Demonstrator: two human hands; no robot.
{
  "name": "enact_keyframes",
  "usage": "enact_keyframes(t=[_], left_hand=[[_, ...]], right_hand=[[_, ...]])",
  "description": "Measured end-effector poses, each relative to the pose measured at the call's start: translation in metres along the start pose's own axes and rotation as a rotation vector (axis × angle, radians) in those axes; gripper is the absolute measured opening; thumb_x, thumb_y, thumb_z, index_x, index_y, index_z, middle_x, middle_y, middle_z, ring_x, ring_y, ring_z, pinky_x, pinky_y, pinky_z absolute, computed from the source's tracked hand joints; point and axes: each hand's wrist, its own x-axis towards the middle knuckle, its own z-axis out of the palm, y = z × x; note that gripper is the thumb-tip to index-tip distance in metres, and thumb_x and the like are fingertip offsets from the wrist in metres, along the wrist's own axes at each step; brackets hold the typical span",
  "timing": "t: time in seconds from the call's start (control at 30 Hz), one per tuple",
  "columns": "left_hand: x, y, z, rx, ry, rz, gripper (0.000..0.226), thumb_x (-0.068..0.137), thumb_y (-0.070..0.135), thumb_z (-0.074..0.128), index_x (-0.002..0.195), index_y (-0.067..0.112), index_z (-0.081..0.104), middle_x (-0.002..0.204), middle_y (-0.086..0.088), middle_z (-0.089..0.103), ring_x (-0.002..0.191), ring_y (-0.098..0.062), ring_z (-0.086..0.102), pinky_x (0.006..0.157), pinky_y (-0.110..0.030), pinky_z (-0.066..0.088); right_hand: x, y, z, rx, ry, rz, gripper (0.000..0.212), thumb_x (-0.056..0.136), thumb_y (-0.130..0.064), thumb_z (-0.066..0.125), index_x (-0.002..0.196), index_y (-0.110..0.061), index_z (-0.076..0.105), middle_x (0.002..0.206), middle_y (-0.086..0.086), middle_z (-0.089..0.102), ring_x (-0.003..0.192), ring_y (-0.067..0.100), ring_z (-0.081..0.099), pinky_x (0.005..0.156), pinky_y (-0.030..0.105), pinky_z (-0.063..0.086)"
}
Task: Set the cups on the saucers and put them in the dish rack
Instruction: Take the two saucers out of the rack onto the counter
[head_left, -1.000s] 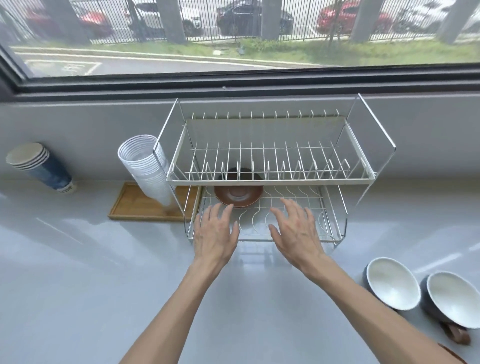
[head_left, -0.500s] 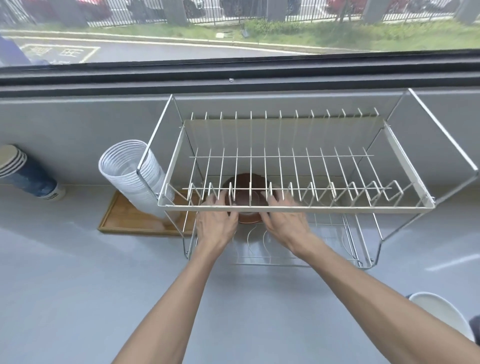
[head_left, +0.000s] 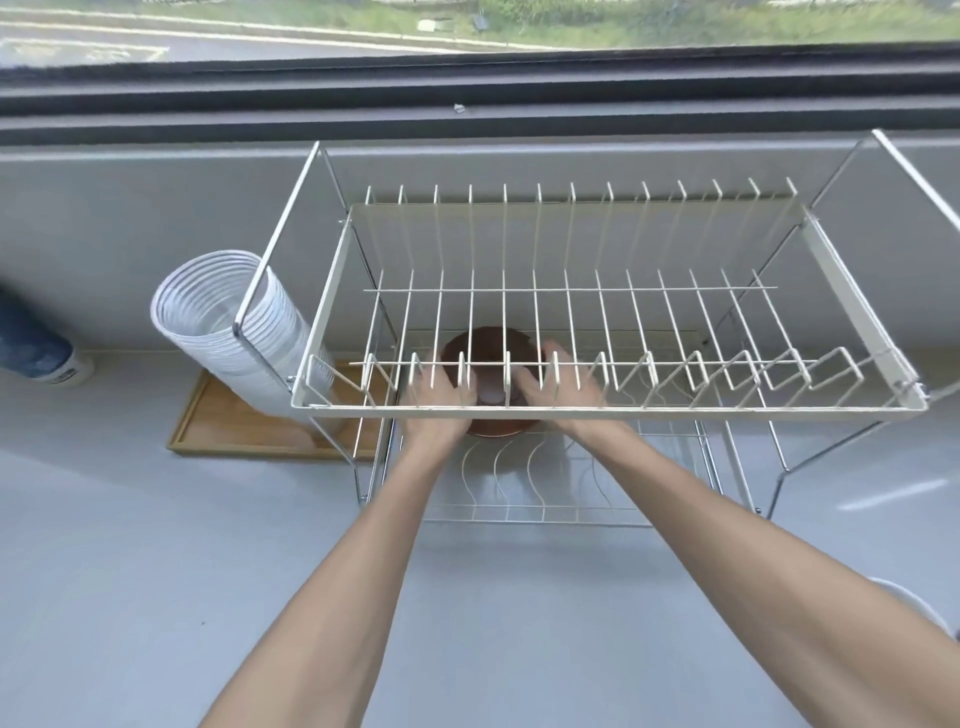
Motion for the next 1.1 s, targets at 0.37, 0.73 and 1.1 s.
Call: enact_keyframes(t=[0.37,0.73,1.1], left_hand=[[-0.046,0.014,-0.001,-0.028,0.040,0.014,0.053,0.097,0.041,0.054,0.142,0.015,0.049,0.131,-0.019,0.063,0.122,-0.043,0.056,0.099,-0.045,0.045],[-0.130,0.014,0.004,-0.032,0.014,0.117,0.051,0.100,0.035,0.051,0.148,0.019,0.045,0.145,-0.009,0.058,0.135,-0.029,0.051,0.110,-0.039,0.038],[-0.199,0.006,0.017,-0.036,-0.035,0.095,0.053,0.099,0.039,0.049,0.150,0.024,0.043,0.147,-0.007,0.056,0.137,-0.026,0.049,0.113,-0.041,0.037]], right_hand=[[-0.035,0.007,-0.015,0.062,0.054,0.007,0.047,0.095,-0.039,0.055,0.135,-0.013,0.051,0.131,0.013,0.060,0.122,0.034,0.055,0.094,0.034,0.043],[-0.115,0.037,-0.041,0.072,0.078,0.012,0.051,0.093,-0.039,0.055,0.138,-0.016,0.051,0.139,0.009,0.057,0.131,0.026,0.049,0.108,0.040,0.039],[-0.178,0.074,-0.047,0.075,0.094,0.023,0.049,0.093,-0.038,0.054,0.138,-0.018,0.053,0.139,0.005,0.057,0.132,0.023,0.048,0.108,0.037,0.039]])
